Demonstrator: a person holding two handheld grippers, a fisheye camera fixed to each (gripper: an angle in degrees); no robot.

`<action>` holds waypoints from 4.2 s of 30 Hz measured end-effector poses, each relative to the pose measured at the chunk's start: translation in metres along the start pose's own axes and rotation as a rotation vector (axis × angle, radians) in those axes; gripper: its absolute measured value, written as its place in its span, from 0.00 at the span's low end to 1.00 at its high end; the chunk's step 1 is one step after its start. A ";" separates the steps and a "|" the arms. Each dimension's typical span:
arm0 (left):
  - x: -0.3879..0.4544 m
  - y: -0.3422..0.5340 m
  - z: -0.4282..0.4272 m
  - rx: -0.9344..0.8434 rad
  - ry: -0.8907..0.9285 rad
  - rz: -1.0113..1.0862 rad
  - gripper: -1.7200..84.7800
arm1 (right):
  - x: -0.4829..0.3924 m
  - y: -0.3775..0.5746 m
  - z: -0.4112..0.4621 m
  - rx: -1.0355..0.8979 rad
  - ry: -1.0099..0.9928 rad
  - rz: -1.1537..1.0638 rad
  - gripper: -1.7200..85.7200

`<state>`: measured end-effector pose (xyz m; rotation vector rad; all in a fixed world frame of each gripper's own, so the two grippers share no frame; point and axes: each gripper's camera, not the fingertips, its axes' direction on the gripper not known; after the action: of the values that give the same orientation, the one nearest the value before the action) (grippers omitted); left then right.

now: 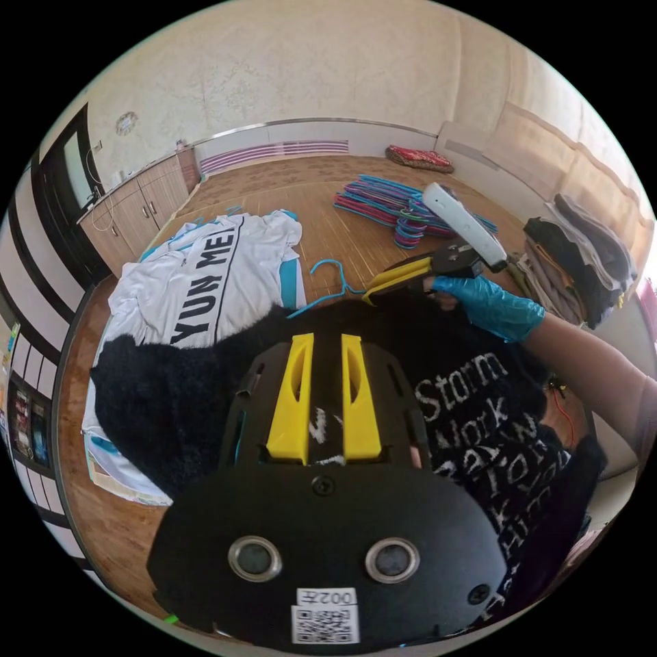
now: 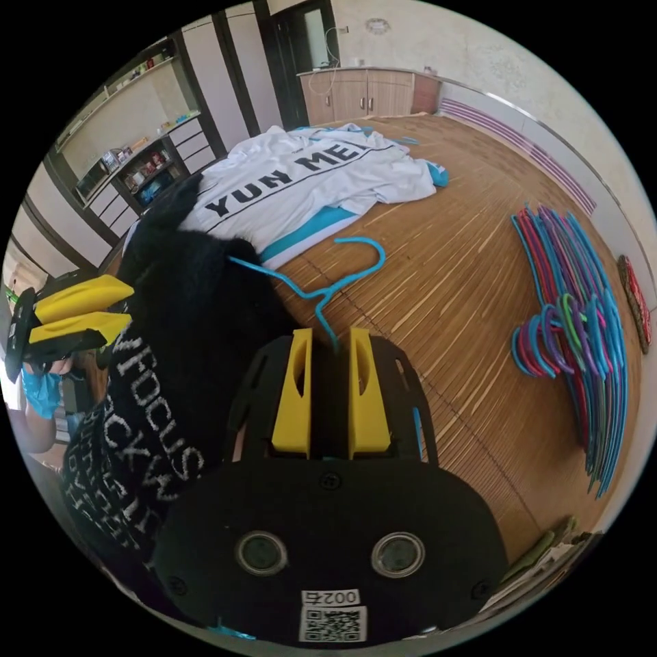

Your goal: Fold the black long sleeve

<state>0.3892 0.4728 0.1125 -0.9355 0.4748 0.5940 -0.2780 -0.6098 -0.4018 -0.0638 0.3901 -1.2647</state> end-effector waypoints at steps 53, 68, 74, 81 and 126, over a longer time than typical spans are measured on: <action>0.123 0.009 -0.063 0.301 -0.164 0.281 0.05 | -0.102 0.107 -0.095 0.265 0.045 -0.182 0.09; 0.227 0.011 -0.122 0.453 -0.100 0.375 0.04 | -0.125 0.214 -0.202 0.418 0.374 -0.137 0.08; 0.256 0.024 -0.100 0.355 -0.065 0.363 0.06 | -0.106 0.254 -0.195 0.414 0.224 0.069 0.11; 0.263 0.040 -0.092 0.295 -0.098 0.311 0.06 | -0.108 0.288 -0.209 0.473 0.147 0.153 0.13; 0.272 0.081 -0.072 0.247 -0.180 0.200 0.06 | -0.183 0.341 -0.238 0.509 0.287 0.331 0.12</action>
<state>0.5296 0.5205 -0.1405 -0.5976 0.4705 0.7751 -0.0872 -0.2932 -0.6659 0.5980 0.2980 -1.0126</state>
